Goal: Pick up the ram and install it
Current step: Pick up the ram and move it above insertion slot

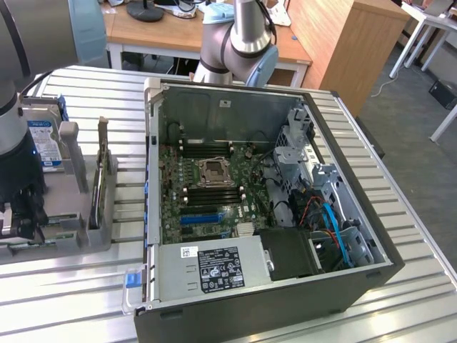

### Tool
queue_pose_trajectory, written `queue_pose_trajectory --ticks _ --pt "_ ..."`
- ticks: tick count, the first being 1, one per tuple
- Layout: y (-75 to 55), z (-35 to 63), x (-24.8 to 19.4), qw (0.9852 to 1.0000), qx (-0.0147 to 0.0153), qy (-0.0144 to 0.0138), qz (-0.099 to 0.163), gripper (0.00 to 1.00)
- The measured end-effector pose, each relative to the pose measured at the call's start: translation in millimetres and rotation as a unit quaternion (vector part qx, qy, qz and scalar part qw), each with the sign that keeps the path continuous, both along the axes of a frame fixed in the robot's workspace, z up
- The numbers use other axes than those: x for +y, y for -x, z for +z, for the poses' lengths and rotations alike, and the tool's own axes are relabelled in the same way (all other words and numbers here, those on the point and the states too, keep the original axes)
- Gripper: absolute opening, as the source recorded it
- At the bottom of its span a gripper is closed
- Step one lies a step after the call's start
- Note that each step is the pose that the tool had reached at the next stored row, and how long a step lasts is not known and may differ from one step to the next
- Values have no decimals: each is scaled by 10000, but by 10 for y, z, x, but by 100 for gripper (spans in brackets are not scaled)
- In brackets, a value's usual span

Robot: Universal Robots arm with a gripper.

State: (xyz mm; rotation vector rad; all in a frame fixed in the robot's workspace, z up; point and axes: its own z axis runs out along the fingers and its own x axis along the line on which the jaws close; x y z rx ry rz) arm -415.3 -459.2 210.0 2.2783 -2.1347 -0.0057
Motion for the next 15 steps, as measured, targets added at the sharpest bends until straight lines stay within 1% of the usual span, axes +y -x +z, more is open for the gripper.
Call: queue_pose_trajectory --ticks 3,8,13,14,15 --pt "0 -35 0 10000 0 0 0 37" --pt "-5 -37 -1 10000 -1 0 1 37" --pt "-59 -38 -1 10000 0 0 0 37" --pt "-74 -38 -9 10000 0 0 1 37" --pt "-78 -59 -36 10000 2 0 -58 37"
